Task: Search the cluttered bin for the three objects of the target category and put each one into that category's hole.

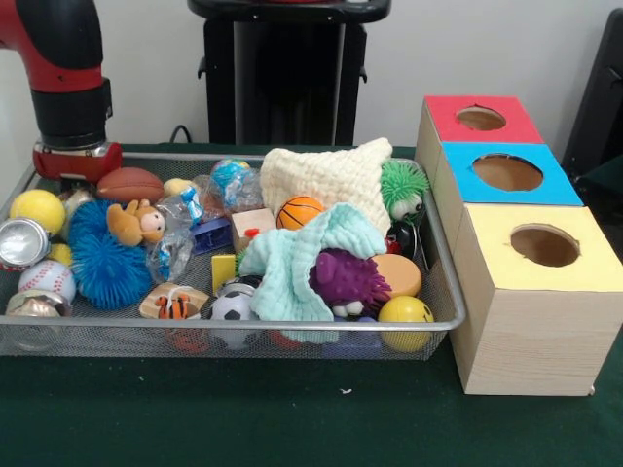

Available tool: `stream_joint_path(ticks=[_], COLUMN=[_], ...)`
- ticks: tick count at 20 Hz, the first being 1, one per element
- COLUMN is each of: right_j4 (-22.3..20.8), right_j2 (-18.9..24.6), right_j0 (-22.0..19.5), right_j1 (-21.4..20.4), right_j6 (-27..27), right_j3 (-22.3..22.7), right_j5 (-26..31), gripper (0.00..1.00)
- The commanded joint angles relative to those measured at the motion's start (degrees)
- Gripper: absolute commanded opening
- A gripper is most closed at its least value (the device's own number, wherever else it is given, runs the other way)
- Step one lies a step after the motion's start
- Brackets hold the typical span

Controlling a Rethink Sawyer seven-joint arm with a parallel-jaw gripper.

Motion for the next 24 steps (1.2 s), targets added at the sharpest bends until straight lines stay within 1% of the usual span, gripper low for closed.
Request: stream_joint_path(ticks=[1,3,5,8,14,20,24], right_j4=[3.84,3.95,4.71,6.55,8.79,9.60,10.29], right_j2=[5.08,2.90,1.37,1.90,1.37,0.79,0.60], right_j0=[5.32,7.55,9.35,9.89,11.66,12.32,12.26], right_j1=[0.78,-1.19,-3.36,-4.86,-5.69,-4.45,-3.68], right_j6=[9.11,9.83,10.46,11.33,12.09,10.97,10.56], right_j3=[3.53,4.04,5.06,6.84,8.23,7.84,7.13], right_j5=[4.63,4.20,5.04,5.39,4.30,3.07,3.31], gripper=[1.00,1.00,1.00,1.00,1.00,1.00,1.00])
